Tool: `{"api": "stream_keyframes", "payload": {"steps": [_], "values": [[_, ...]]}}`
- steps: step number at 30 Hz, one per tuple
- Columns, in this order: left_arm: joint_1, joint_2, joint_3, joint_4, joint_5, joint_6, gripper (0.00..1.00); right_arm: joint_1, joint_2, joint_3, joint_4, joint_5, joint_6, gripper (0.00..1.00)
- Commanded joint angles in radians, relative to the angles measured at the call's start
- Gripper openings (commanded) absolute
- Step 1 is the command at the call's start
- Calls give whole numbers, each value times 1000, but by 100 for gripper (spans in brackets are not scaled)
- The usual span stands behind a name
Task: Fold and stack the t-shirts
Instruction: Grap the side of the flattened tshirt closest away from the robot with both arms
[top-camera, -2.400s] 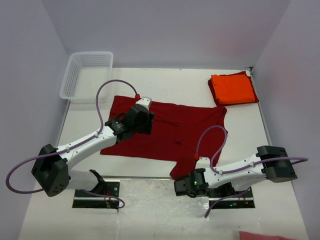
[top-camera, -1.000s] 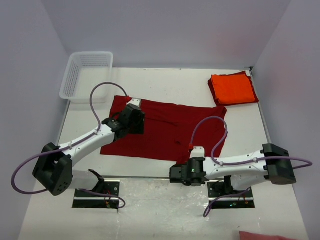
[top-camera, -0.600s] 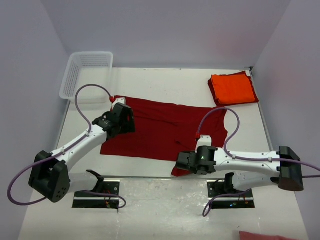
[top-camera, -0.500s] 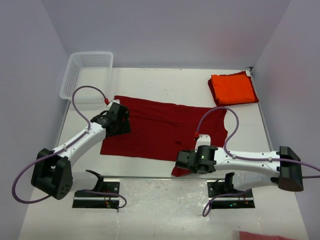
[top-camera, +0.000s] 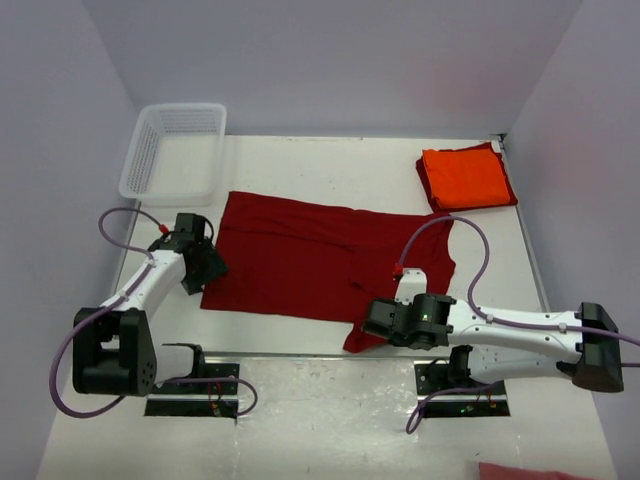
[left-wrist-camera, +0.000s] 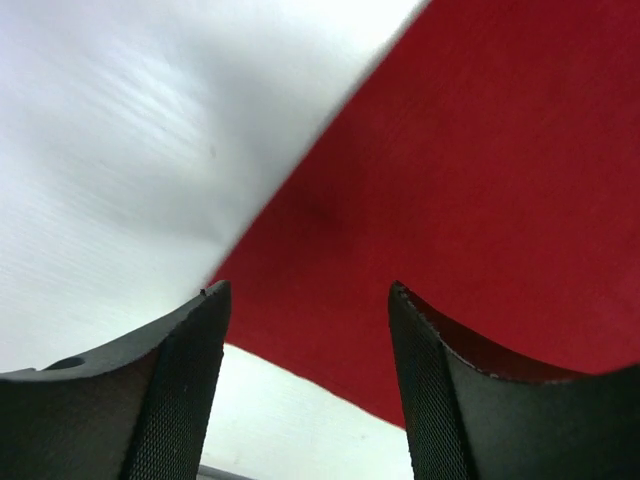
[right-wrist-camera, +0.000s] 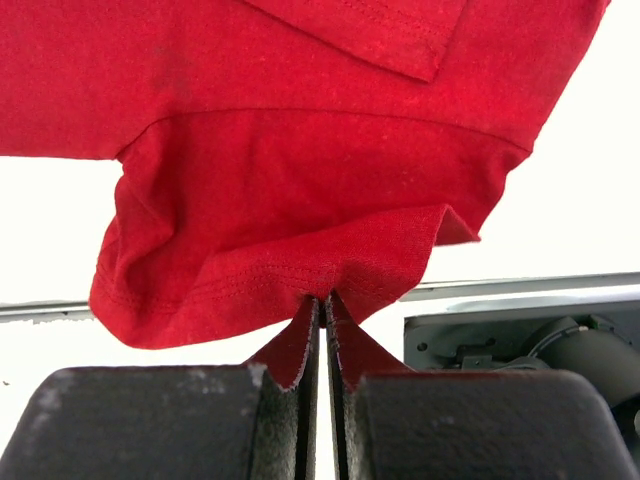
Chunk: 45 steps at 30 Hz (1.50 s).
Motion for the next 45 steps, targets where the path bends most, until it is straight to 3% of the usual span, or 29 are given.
{"api": "stream_keyframes", "payload": {"steps": [1, 6, 13, 18, 28, 36, 45], "values": [[4, -23, -83, 5, 132, -120, 65, -18, -43, -32, 31, 24, -29, 0], [-25, -161, -191, -5, 86, -235, 64, -30, -72, -54, 54, 12, -50, 0], [-38, -240, -146, -110, -46, -245, 69, -35, -68, -54, 70, 4, -72, 0], [-39, -208, -125, -149, -74, -246, 70, -35, -72, -57, 77, -3, -81, 0], [-42, -92, -68, -223, -122, -248, 59, -36, -135, -82, 59, -14, -56, 0], [-41, -16, -79, -163, -98, -249, 57, -36, -166, -88, 56, -19, -55, 0], [-28, 55, -86, -93, -118, -222, 46, -36, -170, -88, 48, -20, -47, 0]]}}
